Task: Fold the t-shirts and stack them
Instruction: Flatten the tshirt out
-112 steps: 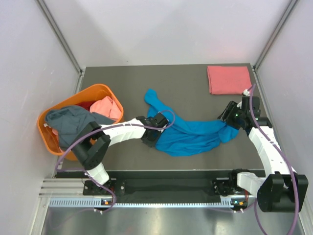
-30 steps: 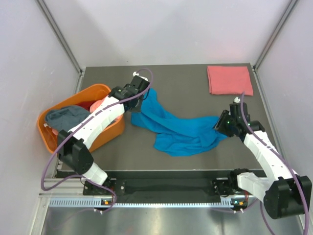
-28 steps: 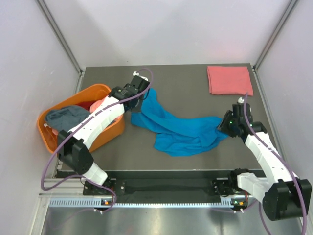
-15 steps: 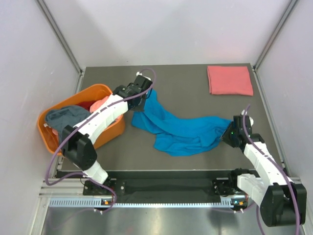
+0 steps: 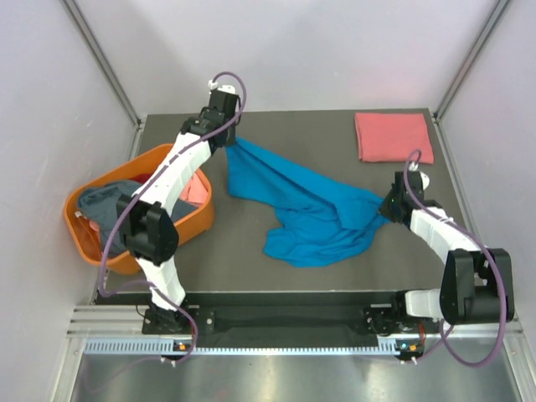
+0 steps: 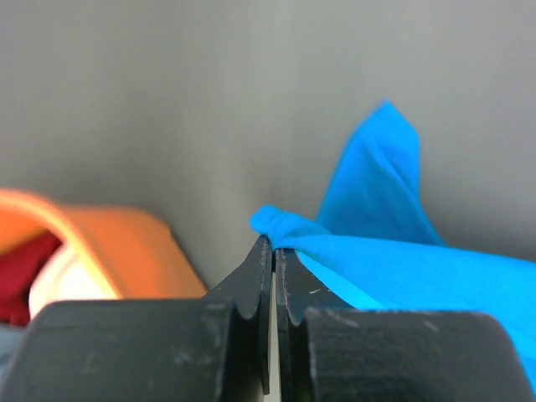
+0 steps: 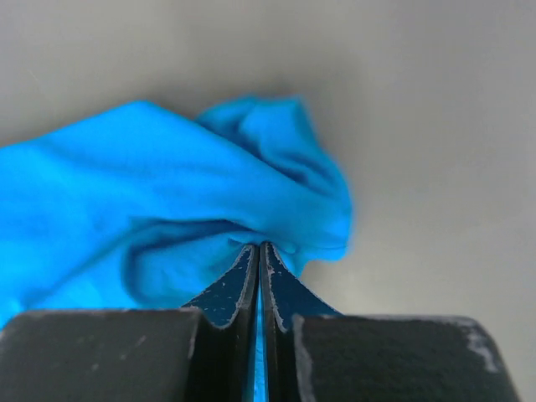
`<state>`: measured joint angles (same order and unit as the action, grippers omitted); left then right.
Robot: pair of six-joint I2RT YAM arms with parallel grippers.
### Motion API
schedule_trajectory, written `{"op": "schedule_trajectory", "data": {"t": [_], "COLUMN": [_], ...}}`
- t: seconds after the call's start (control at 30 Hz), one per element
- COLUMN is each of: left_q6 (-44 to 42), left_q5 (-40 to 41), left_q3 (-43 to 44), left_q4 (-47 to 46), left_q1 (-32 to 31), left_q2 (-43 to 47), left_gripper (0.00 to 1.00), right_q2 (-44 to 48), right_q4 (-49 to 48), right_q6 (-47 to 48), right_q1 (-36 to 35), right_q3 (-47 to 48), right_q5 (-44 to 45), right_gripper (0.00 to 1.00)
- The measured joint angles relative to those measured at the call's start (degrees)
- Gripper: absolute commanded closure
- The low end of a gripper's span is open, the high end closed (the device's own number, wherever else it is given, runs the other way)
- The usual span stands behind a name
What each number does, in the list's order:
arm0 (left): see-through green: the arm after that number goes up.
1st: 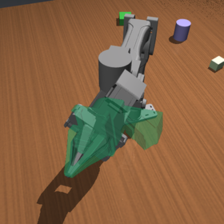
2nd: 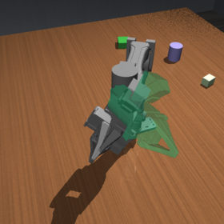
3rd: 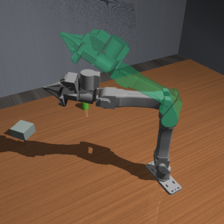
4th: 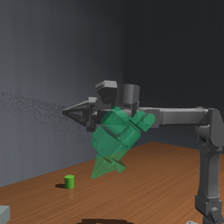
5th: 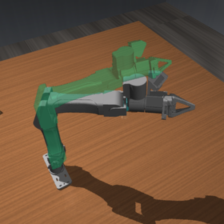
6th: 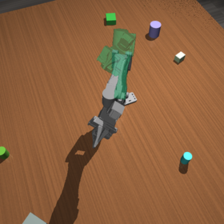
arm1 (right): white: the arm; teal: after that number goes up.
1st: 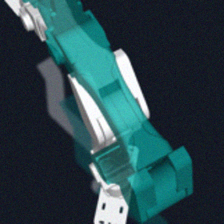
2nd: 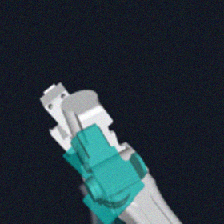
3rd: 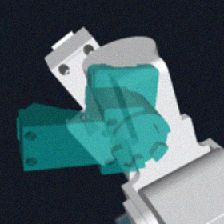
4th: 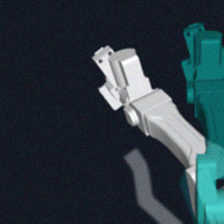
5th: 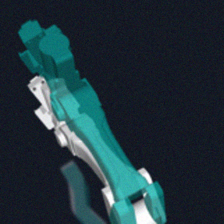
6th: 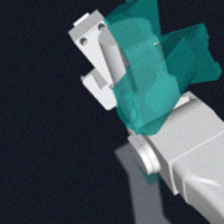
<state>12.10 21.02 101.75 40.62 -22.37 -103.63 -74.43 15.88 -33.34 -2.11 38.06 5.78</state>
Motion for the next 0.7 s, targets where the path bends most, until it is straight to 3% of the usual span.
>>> {"op": "schedule_trajectory", "data": {"t": [0.23, 0.57, 0.7], "left_q6": [-1.18, -3.17, -3.78], "left_q5": [-2.05, -7.04, -8.09], "left_q3": [5.81, 1.86, 1.4], "left_q4": [-1.6, -3.93, -5.09], "left_q1": [2.78, 2.78, 2.78], "left_q2": [-11.04, -11.8, -12.04], "left_gripper": [1.0, 1.0, 1.0], "right_q2": [-0.33, 1.73, -5.57], "right_q4": [5.84, 11.13, 13.25], "right_q6": [2.05, 5.81, 6.4], "right_q1": [0.94, 6.01, 7.08], "right_q3": [11.26, 11.19, 14.97], "right_q5": [4.83, 3.8, 4.0], "right_gripper": [1.0, 1.0, 0.89]}}
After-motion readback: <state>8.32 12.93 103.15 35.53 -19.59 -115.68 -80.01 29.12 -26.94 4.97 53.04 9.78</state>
